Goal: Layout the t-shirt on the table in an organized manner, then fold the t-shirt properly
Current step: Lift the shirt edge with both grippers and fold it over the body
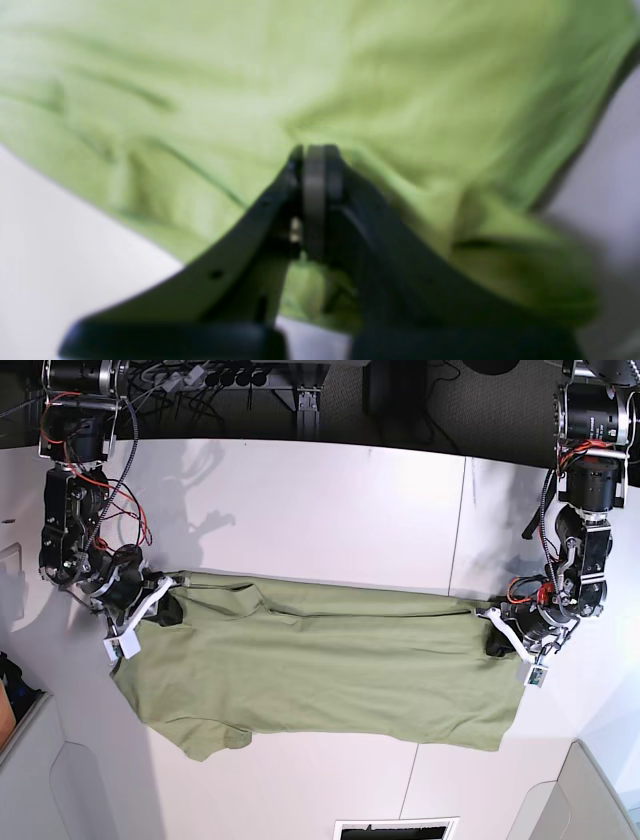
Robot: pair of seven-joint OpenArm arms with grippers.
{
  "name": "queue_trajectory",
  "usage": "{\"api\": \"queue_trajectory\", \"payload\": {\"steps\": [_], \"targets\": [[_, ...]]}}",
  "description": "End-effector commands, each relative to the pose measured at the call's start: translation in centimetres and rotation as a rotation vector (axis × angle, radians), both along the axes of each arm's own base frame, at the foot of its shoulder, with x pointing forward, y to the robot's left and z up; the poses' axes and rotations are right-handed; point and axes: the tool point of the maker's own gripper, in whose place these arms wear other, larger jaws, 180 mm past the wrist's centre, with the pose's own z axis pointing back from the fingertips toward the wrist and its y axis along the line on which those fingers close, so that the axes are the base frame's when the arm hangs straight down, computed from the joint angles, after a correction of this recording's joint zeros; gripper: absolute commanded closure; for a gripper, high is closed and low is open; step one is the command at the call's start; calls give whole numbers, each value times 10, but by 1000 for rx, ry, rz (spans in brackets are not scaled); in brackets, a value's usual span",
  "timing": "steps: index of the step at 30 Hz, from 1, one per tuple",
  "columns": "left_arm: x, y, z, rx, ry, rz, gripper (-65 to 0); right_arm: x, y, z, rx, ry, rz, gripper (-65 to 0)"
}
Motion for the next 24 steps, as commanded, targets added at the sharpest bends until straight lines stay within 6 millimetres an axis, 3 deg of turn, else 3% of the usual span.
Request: {"api": "queue_trajectory", "payload": {"steps": [1,11,18,24], "targets": [[-11,17,-10,74,71,8,0,5,-6,5,-11,-10,-1,0],[-36,9,-9,131,141,-73,0,-33,-4,-8,-47,42,32,0],[-82,2,7,186,98,-136,0,-72,-12,-4,-106,38,72,0],[-125,-25,6,196,119,-219,0,-102,-34,0,-170,56,111,0]]}}
